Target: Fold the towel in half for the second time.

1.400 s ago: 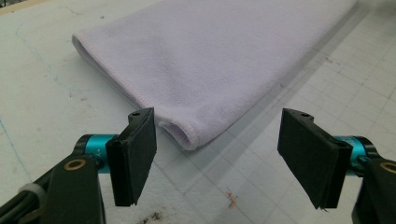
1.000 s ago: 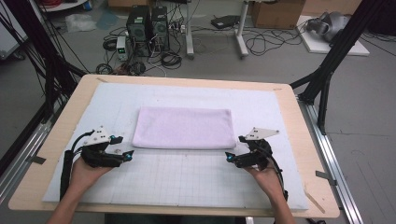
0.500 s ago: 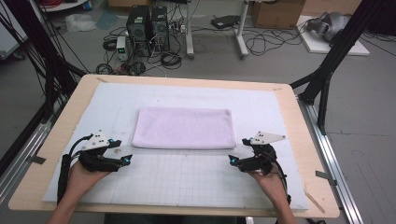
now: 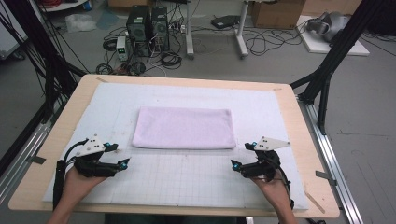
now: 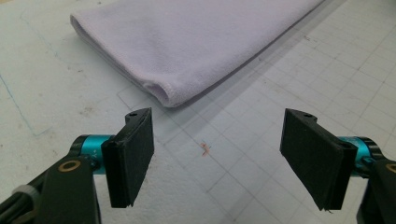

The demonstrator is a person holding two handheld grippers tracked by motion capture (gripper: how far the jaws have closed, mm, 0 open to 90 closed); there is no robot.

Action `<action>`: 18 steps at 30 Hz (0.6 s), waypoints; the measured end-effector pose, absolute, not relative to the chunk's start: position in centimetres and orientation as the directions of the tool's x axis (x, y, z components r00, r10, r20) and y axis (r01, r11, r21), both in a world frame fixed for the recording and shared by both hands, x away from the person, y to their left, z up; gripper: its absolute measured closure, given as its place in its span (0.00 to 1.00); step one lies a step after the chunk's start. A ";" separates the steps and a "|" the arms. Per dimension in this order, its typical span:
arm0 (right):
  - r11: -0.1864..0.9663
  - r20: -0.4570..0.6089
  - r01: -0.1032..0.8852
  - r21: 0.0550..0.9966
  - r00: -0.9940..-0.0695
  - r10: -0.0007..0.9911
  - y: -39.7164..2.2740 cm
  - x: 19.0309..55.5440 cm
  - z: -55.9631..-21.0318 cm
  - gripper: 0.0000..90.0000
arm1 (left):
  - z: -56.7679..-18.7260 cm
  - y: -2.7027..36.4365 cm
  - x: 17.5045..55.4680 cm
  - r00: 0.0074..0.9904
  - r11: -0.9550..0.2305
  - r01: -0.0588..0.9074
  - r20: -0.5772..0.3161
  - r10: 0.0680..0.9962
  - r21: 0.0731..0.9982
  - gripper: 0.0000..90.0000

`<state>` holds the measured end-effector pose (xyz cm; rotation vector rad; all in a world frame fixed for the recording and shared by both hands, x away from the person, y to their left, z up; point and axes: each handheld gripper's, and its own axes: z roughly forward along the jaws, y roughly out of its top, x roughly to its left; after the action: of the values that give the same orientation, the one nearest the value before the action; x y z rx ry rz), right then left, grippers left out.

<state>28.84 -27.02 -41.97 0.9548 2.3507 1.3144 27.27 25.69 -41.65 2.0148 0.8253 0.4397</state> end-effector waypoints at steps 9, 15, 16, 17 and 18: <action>0.347 0.083 0.421 0.838 -0.727 0.682 -28.0 28.0 -42.0 0.13 | -41.5 26.1 26.6 0.707 -0.371 0.382 -0.010 0.707 0.847 0.29; 0.341 0.078 0.419 0.842 -0.719 0.691 -28.7 27.2 -42.1 0.13 | -41.6 26.3 26.0 0.707 -0.371 0.383 -0.010 0.707 0.846 0.29; 0.339 0.079 0.419 0.842 -0.718 0.692 -28.8 27.0 -42.1 0.13 | -41.6 26.3 25.9 0.706 -0.369 0.384 -0.011 0.708 0.846 0.29; 0.338 0.079 0.419 0.843 -0.718 0.692 -28.8 26.9 -42.2 0.13 | -41.6 26.4 25.8 0.707 -0.375 0.383 -0.007 0.707 0.844 0.29; 0.338 0.079 0.419 0.843 -0.717 0.693 -28.9 26.8 -42.2 0.13 | -41.6 26.4 25.7 0.705 -0.372 0.384 -0.008 0.709 0.845 0.29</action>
<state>26.79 -28.89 -42.20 0.9943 2.3122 1.3223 25.72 26.40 -41.63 2.0012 0.8376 0.4509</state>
